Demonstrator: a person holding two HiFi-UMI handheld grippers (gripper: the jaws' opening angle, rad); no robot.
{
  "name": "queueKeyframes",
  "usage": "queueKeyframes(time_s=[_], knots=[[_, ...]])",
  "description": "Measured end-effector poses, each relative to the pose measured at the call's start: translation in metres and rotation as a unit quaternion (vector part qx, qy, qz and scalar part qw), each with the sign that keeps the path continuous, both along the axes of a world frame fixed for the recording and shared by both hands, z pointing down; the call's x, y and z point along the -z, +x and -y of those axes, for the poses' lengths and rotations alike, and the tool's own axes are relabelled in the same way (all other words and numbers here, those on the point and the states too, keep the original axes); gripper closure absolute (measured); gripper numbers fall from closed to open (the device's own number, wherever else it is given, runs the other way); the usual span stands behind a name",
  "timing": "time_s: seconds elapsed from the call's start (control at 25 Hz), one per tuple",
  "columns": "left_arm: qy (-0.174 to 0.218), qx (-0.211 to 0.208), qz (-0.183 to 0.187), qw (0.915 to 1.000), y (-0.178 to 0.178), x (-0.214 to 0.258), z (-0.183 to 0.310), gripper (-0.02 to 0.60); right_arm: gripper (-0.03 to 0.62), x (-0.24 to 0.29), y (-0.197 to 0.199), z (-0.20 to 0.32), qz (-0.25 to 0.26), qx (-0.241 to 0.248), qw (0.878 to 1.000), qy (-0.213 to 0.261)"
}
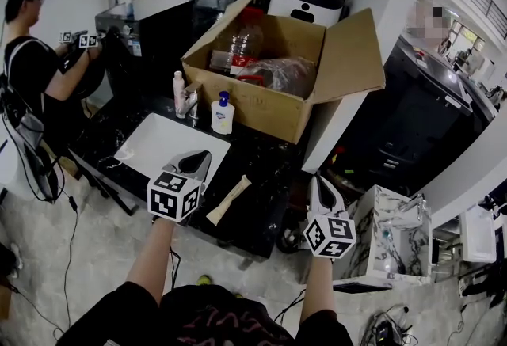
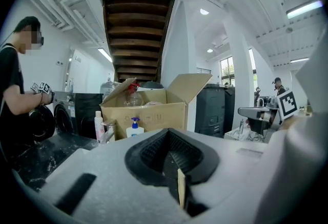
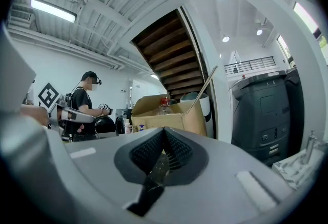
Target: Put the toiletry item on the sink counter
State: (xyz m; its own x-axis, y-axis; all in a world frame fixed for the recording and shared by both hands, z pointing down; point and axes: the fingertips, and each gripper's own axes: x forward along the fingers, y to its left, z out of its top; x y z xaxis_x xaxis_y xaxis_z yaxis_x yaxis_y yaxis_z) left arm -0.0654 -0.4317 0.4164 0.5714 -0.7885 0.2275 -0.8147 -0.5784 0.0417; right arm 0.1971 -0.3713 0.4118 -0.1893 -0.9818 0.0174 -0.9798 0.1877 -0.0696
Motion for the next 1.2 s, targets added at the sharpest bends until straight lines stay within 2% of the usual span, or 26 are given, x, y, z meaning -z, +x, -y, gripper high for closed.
queueKeyframes(time_s=[0.52,1.2], knots=[[0.045,0.012,-0.015,0.9988,-0.01,0.036,-0.004,0.58,0.591,0.011,0.004,-0.005,-0.004,-0.011,1.0,0.012],[0.062,0.017,-0.026,0.9976,-0.023,0.046,-0.011,0.578,0.589,0.015,-0.005,-0.007,-0.015,-0.008,1.0,0.016]])
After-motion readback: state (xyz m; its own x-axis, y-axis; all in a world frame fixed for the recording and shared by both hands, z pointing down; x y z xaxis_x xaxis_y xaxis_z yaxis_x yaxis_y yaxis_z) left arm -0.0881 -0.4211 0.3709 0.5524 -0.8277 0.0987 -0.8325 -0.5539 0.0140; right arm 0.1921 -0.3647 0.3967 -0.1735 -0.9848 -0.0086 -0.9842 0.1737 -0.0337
